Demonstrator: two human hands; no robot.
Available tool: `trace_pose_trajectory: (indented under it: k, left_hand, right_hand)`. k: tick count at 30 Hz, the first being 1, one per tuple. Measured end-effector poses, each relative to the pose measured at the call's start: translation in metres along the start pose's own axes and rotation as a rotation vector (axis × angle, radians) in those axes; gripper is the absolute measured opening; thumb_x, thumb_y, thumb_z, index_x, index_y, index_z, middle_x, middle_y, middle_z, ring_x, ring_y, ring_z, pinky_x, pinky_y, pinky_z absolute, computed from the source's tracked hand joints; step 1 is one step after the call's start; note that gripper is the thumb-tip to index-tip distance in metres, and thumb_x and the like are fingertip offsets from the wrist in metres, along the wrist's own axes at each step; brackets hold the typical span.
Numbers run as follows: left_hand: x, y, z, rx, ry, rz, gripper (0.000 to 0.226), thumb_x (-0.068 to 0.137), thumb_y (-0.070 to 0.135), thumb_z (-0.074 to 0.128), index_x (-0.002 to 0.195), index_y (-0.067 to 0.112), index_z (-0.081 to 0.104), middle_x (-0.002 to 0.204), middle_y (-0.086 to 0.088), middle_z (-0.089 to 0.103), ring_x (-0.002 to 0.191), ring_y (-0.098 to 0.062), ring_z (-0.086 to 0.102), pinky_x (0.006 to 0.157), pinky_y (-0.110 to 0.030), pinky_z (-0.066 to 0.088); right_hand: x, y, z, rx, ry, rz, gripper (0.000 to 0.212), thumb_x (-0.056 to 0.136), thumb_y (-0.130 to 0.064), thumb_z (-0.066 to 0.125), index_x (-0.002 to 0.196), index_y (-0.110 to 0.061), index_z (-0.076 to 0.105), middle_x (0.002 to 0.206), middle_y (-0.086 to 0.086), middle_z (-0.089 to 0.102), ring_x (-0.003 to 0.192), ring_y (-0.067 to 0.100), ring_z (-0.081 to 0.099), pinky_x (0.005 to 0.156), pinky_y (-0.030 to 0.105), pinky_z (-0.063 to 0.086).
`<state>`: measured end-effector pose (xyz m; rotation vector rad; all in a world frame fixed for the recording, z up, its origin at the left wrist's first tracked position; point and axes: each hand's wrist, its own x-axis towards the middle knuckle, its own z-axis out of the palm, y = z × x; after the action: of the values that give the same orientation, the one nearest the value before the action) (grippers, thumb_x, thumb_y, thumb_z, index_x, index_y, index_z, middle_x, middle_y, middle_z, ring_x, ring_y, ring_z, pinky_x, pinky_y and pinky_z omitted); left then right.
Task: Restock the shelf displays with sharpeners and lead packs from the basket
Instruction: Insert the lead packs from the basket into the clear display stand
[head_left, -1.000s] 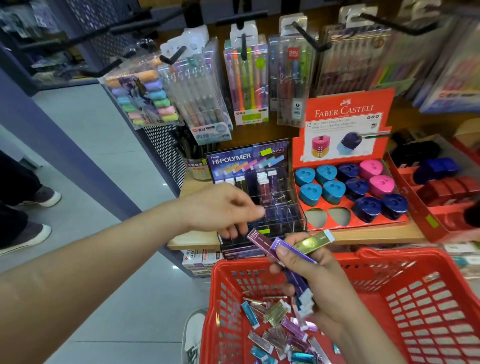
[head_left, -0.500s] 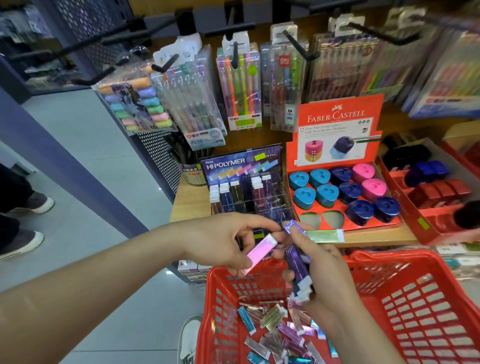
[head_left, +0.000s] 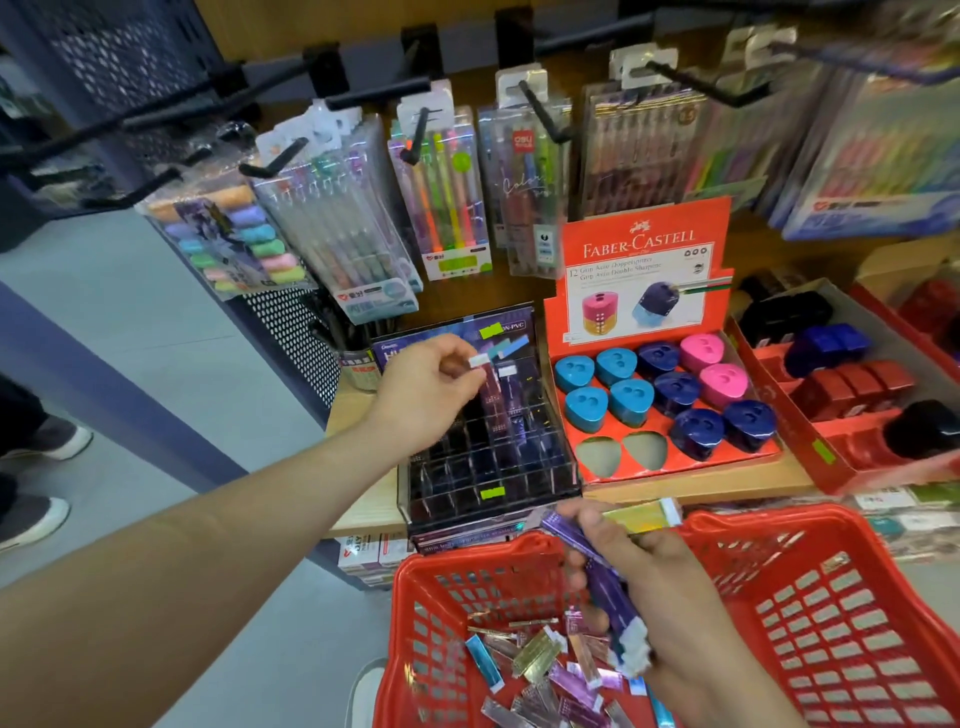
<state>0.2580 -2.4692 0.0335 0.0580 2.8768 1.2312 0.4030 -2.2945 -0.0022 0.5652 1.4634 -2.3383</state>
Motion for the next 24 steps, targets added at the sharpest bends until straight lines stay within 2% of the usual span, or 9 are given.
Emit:
trace_pose_trajectory:
  k: [2, 4, 5, 7, 11, 13, 19, 22, 24]
  left_hand:
    - [0.002, -0.004, 0.003, 0.075, 0.006, 0.025, 0.006, 0.087, 0.020, 0.068, 0.092, 0.022, 0.066, 0.080, 0.004, 0.069, 0.075, -0.011, 0.067, 0.078, -0.026, 0.055]
    - [0.001, -0.004, 0.004, 0.191, 0.018, 0.065, 0.005, 0.087, 0.022, 0.068, 0.091, 0.024, 0.065, 0.076, 0.012, 0.064, 0.070, 0.000, 0.060, 0.063, -0.004, 0.046]
    - [0.001, -0.003, 0.004, 0.239, 0.030, 0.089, 0.005, 0.088, 0.023, 0.067, 0.090, 0.026, 0.064, 0.074, 0.014, 0.062, 0.068, 0.003, 0.057, 0.059, -0.002, 0.042]
    - [0.001, -0.003, 0.006, 0.292, 0.035, 0.140, 0.006, 0.087, 0.023, 0.067, 0.092, 0.025, 0.065, 0.075, 0.015, 0.061, 0.068, 0.002, 0.057, 0.061, -0.005, 0.044]
    - [0.002, -0.010, 0.015, 0.334, -0.001, 0.217, 0.015, 0.085, 0.017, 0.069, 0.100, 0.018, 0.066, 0.074, 0.010, 0.062, 0.071, -0.011, 0.061, 0.077, -0.031, 0.054]
    - [0.001, -0.013, 0.019, 0.412, -0.007, 0.289, 0.019, 0.086, 0.015, 0.068, 0.105, 0.016, 0.065, 0.076, 0.007, 0.062, 0.075, -0.015, 0.061, 0.079, -0.034, 0.053]
    - [0.001, -0.017, 0.011, 0.787, -0.063, 0.445, 0.028, 0.094, 0.028, 0.056, 0.119, 0.019, 0.063, 0.107, -0.004, 0.064, 0.101, -0.024, 0.057, 0.086, -0.035, 0.046]
    - [-0.011, 0.002, 0.008, 0.579, -0.053, 0.378, 0.027, 0.094, 0.028, 0.055, 0.118, 0.020, 0.066, 0.099, 0.003, 0.065, 0.093, -0.014, 0.058, 0.088, -0.033, 0.047]
    - [-0.025, 0.023, 0.010, 0.202, -0.261, 0.188, 0.019, 0.094, 0.028, 0.058, 0.102, 0.020, 0.072, 0.081, 0.008, 0.068, 0.073, -0.005, 0.059, 0.079, -0.030, 0.052]
  right_hand:
    - [-0.001, 0.000, -0.003, -0.009, -0.011, -0.014, 0.021, 0.089, -0.018, 0.060, 0.089, -0.006, 0.077, 0.064, 0.013, 0.057, 0.049, 0.016, 0.053, 0.037, 0.022, 0.038]
    - [-0.002, -0.001, -0.004, -0.009, -0.014, -0.018, 0.021, 0.089, -0.018, 0.060, 0.088, -0.007, 0.078, 0.064, 0.013, 0.057, 0.048, 0.015, 0.053, 0.037, 0.022, 0.038]
    - [-0.002, -0.001, -0.005, -0.009, -0.012, -0.017, 0.021, 0.089, -0.019, 0.060, 0.088, -0.008, 0.078, 0.064, 0.013, 0.057, 0.048, 0.015, 0.052, 0.037, 0.022, 0.039]
    - [-0.002, -0.001, -0.007, -0.010, -0.009, -0.020, 0.022, 0.088, -0.021, 0.061, 0.088, -0.008, 0.078, 0.065, 0.013, 0.057, 0.049, 0.015, 0.052, 0.037, 0.022, 0.039]
    - [-0.003, -0.003, -0.008, -0.020, -0.010, -0.030, 0.023, 0.083, -0.026, 0.063, 0.088, -0.011, 0.079, 0.066, 0.012, 0.058, 0.052, 0.015, 0.053, 0.038, 0.023, 0.039]
    - [-0.003, -0.004, -0.009, -0.025, -0.008, -0.031, 0.022, 0.084, -0.026, 0.063, 0.089, -0.012, 0.079, 0.066, 0.012, 0.058, 0.052, 0.016, 0.053, 0.039, 0.023, 0.039]
    - [-0.001, -0.007, -0.008, -0.039, 0.014, -0.054, 0.021, 0.090, -0.022, 0.060, 0.091, -0.012, 0.078, 0.061, 0.014, 0.055, 0.049, 0.016, 0.049, 0.039, 0.023, 0.038]
    - [-0.001, -0.011, -0.008, -0.057, 0.013, -0.087, 0.022, 0.091, -0.024, 0.059, 0.094, -0.011, 0.078, 0.062, 0.012, 0.055, 0.051, 0.015, 0.050, 0.040, 0.024, 0.040]
    - [-0.001, -0.014, -0.007, -0.075, 0.033, -0.109, 0.022, 0.092, -0.024, 0.058, 0.095, -0.014, 0.078, 0.061, 0.010, 0.056, 0.051, 0.014, 0.050, 0.040, 0.024, 0.040]
